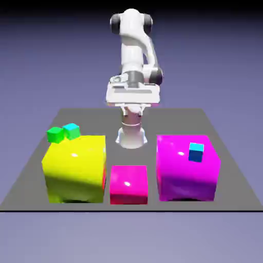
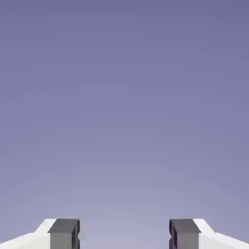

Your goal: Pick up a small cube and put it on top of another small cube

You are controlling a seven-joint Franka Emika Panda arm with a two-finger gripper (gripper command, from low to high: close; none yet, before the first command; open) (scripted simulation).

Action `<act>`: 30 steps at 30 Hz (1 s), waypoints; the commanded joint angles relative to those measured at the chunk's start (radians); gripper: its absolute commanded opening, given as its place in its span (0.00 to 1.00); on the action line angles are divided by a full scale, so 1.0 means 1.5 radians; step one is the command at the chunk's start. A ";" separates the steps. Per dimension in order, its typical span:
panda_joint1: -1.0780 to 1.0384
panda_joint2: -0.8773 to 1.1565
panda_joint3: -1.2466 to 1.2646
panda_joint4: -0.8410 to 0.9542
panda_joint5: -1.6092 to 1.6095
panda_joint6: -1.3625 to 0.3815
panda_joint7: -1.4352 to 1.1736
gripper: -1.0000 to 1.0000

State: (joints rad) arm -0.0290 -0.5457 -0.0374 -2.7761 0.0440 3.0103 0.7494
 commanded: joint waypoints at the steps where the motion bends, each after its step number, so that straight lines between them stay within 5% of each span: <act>1: -0.020 0.016 -0.020 0.014 0.029 -0.015 0.010 0.50; 13: -0.264 0.214 -0.257 0.176 0.377 -0.198 0.130 0.50; 30: -0.339 0.475 -0.384 0.077 0.810 -0.344 0.435 0.50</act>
State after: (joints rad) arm -0.5381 0.1667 -0.6141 -2.6600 1.2594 2.4939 1.4023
